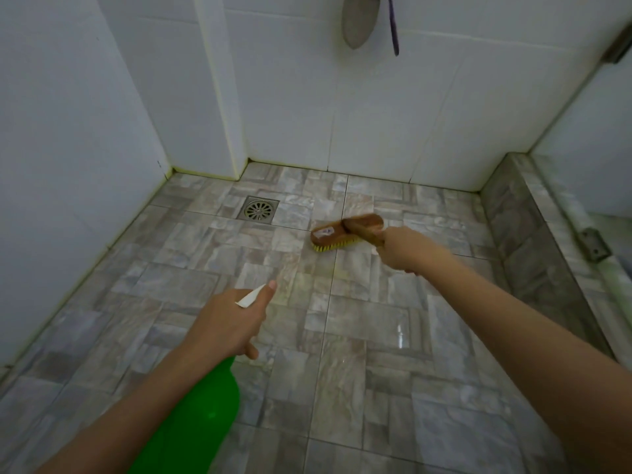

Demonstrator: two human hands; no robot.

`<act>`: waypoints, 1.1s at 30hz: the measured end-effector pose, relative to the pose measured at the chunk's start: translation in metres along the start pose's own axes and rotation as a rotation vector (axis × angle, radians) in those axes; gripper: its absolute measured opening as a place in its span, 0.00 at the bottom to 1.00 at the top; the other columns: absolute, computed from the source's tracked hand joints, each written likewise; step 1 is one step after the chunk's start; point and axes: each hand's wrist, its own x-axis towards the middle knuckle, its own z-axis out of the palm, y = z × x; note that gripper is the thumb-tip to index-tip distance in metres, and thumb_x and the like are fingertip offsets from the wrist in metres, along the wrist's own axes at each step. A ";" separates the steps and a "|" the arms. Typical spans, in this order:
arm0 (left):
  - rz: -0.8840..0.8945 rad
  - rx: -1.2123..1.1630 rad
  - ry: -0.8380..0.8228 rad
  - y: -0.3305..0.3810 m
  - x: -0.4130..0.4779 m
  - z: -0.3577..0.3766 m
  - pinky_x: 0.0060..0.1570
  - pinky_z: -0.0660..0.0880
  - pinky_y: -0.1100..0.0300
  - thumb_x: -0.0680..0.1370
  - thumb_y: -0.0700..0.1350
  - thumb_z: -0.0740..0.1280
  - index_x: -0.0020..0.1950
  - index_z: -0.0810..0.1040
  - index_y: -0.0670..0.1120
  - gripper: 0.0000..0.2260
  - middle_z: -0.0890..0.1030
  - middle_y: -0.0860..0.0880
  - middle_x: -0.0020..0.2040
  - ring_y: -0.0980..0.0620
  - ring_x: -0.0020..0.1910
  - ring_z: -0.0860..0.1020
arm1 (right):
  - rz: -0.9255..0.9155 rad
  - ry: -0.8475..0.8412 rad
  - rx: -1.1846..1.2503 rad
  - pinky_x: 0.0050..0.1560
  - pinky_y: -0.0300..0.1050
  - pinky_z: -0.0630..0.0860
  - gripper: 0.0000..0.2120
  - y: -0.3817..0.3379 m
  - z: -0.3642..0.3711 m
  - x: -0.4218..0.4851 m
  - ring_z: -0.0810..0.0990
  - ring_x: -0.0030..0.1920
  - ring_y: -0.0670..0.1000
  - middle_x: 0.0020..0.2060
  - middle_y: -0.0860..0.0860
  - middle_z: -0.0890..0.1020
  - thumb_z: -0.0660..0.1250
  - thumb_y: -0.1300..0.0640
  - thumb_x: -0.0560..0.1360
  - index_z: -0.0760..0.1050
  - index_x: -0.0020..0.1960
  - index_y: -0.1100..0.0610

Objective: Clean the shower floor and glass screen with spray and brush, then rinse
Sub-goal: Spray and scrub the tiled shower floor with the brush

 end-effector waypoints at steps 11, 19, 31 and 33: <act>0.022 -0.015 0.074 -0.002 0.001 0.002 0.25 0.73 0.60 0.76 0.64 0.64 0.36 0.79 0.35 0.30 0.79 0.42 0.26 0.49 0.20 0.77 | -0.026 -0.020 0.100 0.24 0.41 0.70 0.22 -0.003 -0.009 -0.002 0.73 0.29 0.51 0.37 0.53 0.73 0.52 0.59 0.81 0.62 0.73 0.45; 0.108 0.084 0.068 -0.023 -0.008 -0.004 0.30 0.75 0.56 0.77 0.64 0.62 0.35 0.79 0.38 0.29 0.82 0.43 0.32 0.50 0.24 0.78 | -0.084 -0.109 -0.024 0.25 0.41 0.72 0.22 -0.044 -0.008 -0.028 0.75 0.30 0.51 0.41 0.56 0.74 0.53 0.62 0.80 0.65 0.71 0.46; -0.047 -0.135 0.211 -0.085 -0.041 -0.039 0.31 0.77 0.52 0.78 0.59 0.66 0.28 0.75 0.42 0.26 0.76 0.47 0.23 0.47 0.24 0.77 | -0.074 -0.069 -0.036 0.34 0.45 0.73 0.17 -0.082 -0.020 -0.011 0.73 0.32 0.53 0.34 0.56 0.71 0.53 0.63 0.81 0.69 0.66 0.50; -0.044 -0.146 0.205 -0.091 -0.050 -0.039 0.32 0.78 0.54 0.78 0.59 0.66 0.28 0.76 0.41 0.26 0.77 0.46 0.23 0.48 0.24 0.78 | -0.067 -0.041 -0.032 0.29 0.44 0.70 0.08 -0.080 -0.020 -0.009 0.73 0.30 0.53 0.33 0.57 0.72 0.54 0.61 0.80 0.68 0.55 0.53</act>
